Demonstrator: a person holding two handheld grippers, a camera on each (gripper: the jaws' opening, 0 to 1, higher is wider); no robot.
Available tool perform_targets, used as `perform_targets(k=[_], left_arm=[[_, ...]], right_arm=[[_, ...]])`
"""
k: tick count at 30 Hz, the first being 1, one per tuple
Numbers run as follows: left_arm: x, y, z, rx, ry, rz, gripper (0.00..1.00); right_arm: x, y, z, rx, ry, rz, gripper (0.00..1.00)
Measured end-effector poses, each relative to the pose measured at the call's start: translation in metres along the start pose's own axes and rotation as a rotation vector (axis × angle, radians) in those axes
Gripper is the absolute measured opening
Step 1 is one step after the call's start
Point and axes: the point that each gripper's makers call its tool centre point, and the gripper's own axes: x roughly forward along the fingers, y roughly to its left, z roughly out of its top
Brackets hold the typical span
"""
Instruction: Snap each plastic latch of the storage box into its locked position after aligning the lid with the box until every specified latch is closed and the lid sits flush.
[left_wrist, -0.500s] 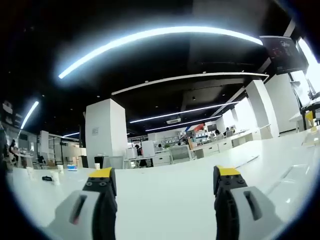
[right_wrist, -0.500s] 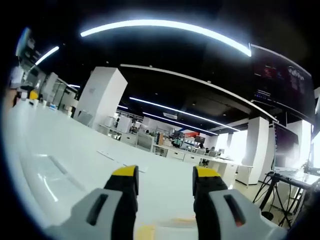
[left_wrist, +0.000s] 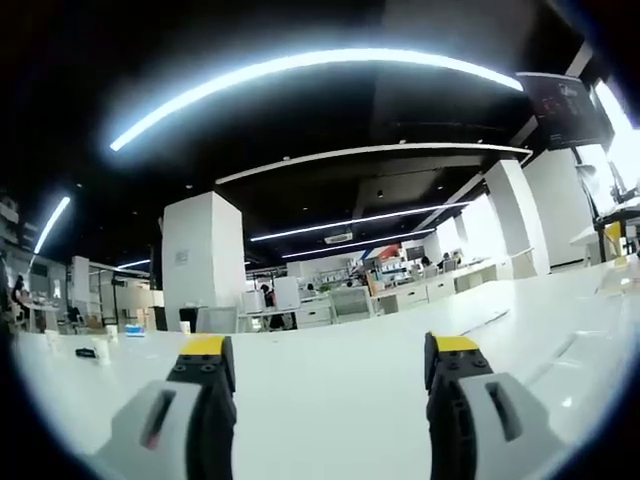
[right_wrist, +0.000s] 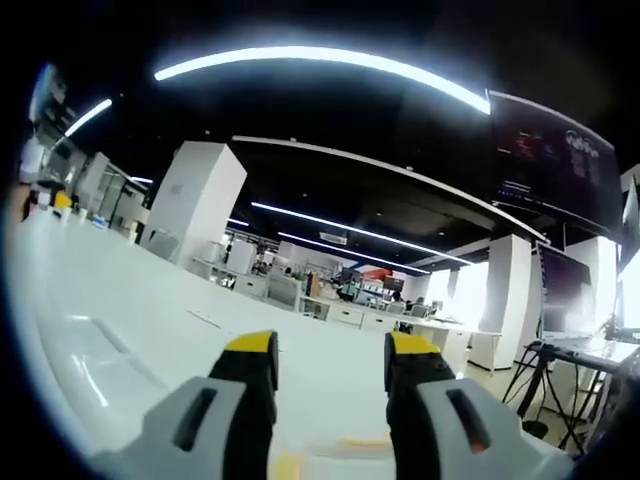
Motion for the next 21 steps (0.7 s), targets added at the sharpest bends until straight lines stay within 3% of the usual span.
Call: perform_targets(k=[5, 11, 21], left_arm=[[-0.0007, -0.0014, 0.0015, -0.051, -0.010, -0.023, 0.76], [-0.0005, -0.0026, -0.0004, -0.046, 0.000, -0.020, 0.76], [-0.0031, -0.0100, 0.0052, -0.055, -0.011, -0.075, 0.77]], right_arm=[[-0.0013, 0.0006, 0.0037, 0.007, -0.023, -0.005, 0.42], [-0.0017, 0.0014, 0.0044, 0.008, -0.028, -0.009, 0.42], [-0.0035, -0.0025, 0.0050, 0.014, -0.036, -0.037, 0.42]])
